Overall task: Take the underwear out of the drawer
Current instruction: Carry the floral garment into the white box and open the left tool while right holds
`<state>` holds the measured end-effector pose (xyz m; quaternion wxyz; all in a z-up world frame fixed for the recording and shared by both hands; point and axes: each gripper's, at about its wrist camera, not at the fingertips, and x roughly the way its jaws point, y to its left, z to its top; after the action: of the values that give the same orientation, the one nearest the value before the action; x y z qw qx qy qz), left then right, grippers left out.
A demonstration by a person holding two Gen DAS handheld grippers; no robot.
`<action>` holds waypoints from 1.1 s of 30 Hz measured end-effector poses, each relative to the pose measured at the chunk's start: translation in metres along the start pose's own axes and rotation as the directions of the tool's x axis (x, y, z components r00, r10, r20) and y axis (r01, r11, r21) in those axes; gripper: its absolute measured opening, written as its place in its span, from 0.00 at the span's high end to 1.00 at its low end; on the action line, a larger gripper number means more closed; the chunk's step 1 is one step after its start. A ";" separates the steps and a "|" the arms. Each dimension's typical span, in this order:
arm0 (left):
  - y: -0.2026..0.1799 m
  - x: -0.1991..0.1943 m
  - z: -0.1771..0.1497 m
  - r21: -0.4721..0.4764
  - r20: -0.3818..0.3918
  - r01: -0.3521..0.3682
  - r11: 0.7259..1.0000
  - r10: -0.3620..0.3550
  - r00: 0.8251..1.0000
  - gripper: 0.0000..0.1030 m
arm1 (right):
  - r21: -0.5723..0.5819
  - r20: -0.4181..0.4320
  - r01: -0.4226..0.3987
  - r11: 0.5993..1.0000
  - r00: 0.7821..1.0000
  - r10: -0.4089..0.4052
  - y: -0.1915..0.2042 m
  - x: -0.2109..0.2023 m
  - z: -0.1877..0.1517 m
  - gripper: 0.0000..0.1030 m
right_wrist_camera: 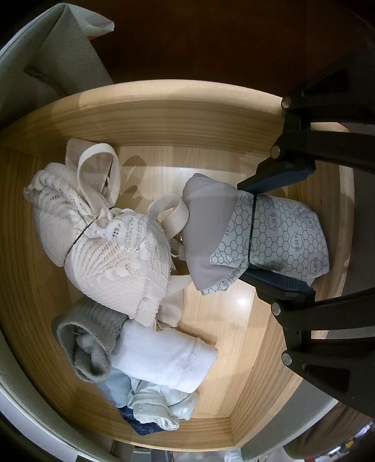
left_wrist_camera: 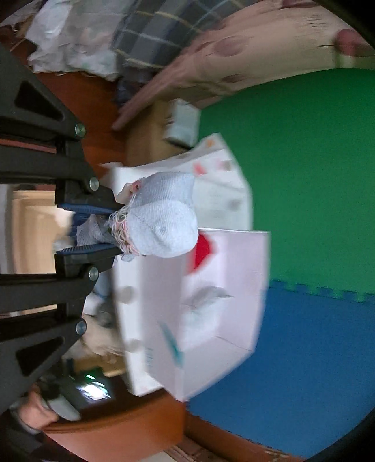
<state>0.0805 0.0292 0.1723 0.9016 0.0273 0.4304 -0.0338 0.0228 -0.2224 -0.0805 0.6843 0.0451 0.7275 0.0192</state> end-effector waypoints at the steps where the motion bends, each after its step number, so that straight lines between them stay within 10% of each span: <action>1: -0.002 -0.007 0.012 0.011 0.029 0.000 1.000 0.000 1.000 0.83 | 0.000 0.000 0.000 1.000 1.000 0.000 0.000 0.000 0.000 0.52; 16: -0.049 0.040 0.117 0.142 0.074 -0.008 0.990 -0.002 0.997 0.83 | -0.024 -0.006 0.011 1.000 1.000 -0.011 0.010 0.003 -0.003 0.52; 33: -0.064 0.142 0.071 0.207 -0.148 -0.052 0.977 0.084 0.985 0.83 | -0.031 -0.017 0.028 0.999 0.999 -0.029 0.020 0.012 -0.003 0.51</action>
<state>0.2192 -0.0458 0.1057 0.8583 0.1363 0.4927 -0.0443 0.0196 -0.2011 -0.0906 0.6786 0.0239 0.7338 0.0209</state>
